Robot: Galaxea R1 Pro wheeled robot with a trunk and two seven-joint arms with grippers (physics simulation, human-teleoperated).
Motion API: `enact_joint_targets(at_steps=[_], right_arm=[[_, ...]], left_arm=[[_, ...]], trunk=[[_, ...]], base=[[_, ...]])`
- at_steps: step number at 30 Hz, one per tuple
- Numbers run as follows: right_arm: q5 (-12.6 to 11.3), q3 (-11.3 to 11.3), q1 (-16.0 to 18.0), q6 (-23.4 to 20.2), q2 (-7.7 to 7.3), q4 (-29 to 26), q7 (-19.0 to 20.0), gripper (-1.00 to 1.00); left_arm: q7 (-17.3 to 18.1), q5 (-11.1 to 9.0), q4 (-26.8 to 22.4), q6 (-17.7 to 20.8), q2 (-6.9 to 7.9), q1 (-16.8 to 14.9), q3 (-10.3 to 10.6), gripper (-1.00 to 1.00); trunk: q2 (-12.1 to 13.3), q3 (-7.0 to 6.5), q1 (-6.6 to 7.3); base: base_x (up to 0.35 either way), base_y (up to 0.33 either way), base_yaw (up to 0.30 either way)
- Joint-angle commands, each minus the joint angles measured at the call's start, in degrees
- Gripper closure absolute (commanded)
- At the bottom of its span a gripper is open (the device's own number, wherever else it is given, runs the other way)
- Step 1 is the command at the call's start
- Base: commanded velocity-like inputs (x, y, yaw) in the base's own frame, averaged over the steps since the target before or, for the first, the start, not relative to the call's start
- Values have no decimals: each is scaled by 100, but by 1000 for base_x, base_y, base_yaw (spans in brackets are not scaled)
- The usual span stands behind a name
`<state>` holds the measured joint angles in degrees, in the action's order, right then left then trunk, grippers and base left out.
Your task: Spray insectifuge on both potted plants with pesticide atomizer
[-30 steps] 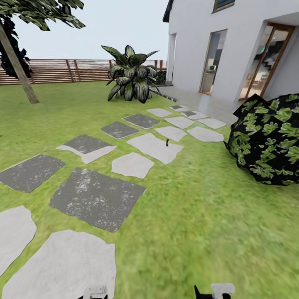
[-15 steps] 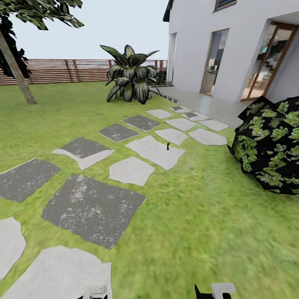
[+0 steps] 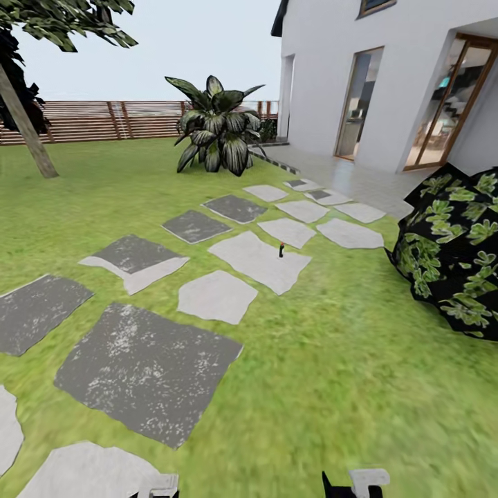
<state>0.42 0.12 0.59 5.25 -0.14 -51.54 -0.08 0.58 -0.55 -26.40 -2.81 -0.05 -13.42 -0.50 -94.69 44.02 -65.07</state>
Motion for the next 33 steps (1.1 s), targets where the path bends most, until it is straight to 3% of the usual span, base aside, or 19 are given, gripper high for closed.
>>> enact_joint_targets(at_steps=[1, 7, 12, 18, 21, 25, 28, 33], right_arm=[[12, 11, 2, 3, 4, 3, -4, -100], [256, 14, 2, -50, 2, -6, 8, -100], [287, 5, 2, -104, -1, -5, 14, -100], [292, -2, 2, -858, -19, -206, 18, -100], [289, -3, 2, -1133, -19, -576, 27, -100], [290, -3, 2, -1607, -17, -1007, 29, -100], [286, -15, 2, -1691, -20, -1221, 33, -100], [270, -3, 2, -1724, -22, -1623, 34, -100]], left_arm=[[7, -6, 4, -18, -2, -3, -7, -100], [3, -7, 4, -17, -4, -3, -11, -100], [-18, 1, 7, -17, -4, -9, -4, -100], [-28, 29, -38, 59, -4, -79, 39, -100], [-7, 30, -57, 73, -2, -340, 49, -100], [7, 44, -65, 80, 3, -1012, 57, -100], [10, 34, -82, 103, -1, -1321, 58, -100], [7, 23, -91, 173, -3, -1454, 65, -100]], trunk=[[-2, 4, -3], [-2, 4, -3], [-2, 4, -3], [-2, 4, -3], [-2, 4, -3], [-2, 4, -3], [-2, 4, -3], [-2, 4, -3]], base=[[348, 0, 0], [348, 0, 0], [348, 0, 0], [348, 0, 0], [348, 0, 0], [348, 0, 0], [348, 0, 0], [348, 0, 0]])
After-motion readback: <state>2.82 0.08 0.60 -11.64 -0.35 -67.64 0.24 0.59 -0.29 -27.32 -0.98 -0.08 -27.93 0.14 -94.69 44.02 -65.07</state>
